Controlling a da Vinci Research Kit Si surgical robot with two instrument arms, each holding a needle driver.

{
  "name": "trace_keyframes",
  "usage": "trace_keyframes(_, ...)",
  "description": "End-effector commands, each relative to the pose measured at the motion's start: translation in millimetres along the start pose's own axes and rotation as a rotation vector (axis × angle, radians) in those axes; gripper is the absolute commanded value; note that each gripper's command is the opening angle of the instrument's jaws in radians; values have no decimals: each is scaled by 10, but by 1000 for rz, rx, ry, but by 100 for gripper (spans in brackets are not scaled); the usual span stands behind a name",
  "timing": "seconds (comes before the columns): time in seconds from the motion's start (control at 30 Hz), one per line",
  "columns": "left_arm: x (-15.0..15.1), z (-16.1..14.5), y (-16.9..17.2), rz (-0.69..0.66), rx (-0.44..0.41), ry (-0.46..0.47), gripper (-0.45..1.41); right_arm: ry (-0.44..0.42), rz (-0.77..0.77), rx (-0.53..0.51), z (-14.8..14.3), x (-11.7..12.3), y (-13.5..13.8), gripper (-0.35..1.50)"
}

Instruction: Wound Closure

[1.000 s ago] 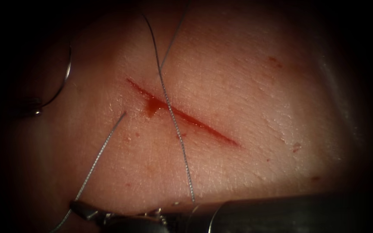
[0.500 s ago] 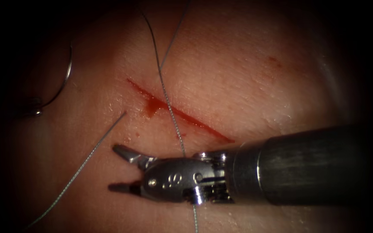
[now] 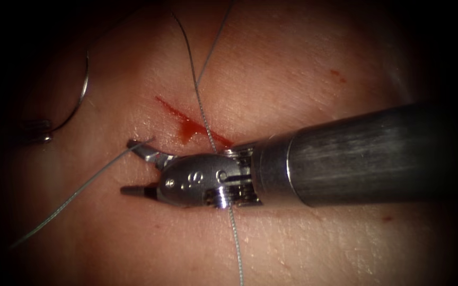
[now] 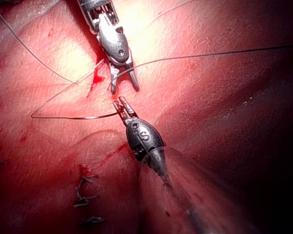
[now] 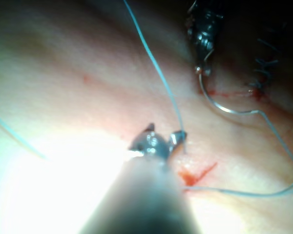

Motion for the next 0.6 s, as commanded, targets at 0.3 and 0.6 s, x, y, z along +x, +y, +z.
trace_keyframes(0.3,-8,4,3,4,-2,1,-45,9,-3,9,-5,-2,-13,121)
trace_keyframes(0.6,-8,4,3,4,-2,1,-45,-1,-17,47,-39,-13,-19,104)
